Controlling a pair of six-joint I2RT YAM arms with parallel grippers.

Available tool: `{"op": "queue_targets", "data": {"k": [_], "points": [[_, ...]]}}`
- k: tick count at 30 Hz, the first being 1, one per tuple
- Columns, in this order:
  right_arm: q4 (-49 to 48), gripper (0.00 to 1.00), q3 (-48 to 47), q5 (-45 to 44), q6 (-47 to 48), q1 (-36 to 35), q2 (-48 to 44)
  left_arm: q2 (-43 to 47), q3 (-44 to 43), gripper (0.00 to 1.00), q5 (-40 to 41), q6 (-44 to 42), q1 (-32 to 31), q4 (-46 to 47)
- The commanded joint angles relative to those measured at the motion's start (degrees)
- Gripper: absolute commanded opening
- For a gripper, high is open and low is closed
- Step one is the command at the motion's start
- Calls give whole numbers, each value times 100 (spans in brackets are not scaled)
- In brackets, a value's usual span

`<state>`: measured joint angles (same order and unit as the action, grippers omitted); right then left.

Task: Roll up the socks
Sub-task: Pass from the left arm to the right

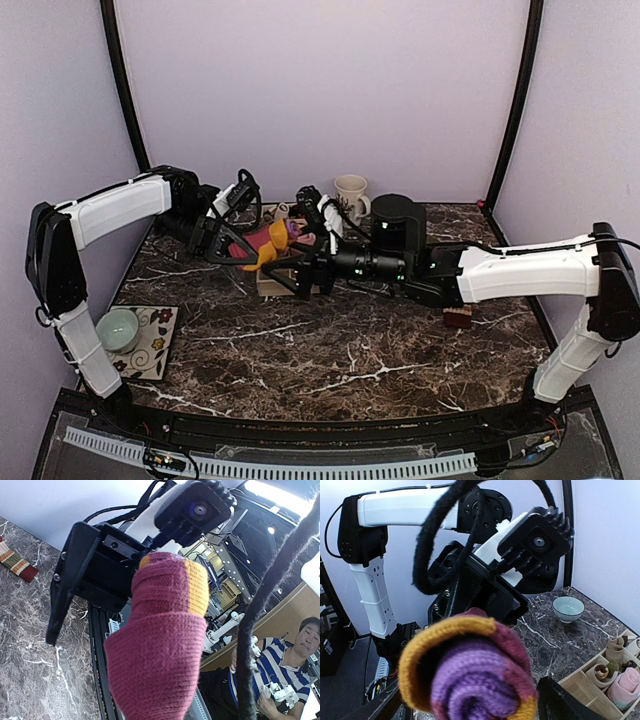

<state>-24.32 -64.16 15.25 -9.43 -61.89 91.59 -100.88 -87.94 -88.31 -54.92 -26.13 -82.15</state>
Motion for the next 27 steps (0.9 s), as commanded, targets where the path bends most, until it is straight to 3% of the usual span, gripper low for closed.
{"op": "queue_targets", "data": {"k": [1,4,5,11,16,22,27], "points": [[-344,87,-83,-49,-441,196,-180,239,56,0,-367,-146,18,-163],[-820,89,104,244,-775,238,-246,227,57,0,-296,-197,17,-161],[-855,99,71,386,-882,234,-228,215,52,0,-262,-211,12,-161],[-541,100,-92,495,-992,73,-111,114,6,0,-204,-164,13,-159],[-391,98,-102,179,-970,72,-97,234,36,0,-91,-160,15,-94],[196,89,-767,163,-1242,71,373,374,89,0,34,-64,19,43],[29,86,-567,303,-1492,63,353,482,125,0,56,60,22,173]]}}
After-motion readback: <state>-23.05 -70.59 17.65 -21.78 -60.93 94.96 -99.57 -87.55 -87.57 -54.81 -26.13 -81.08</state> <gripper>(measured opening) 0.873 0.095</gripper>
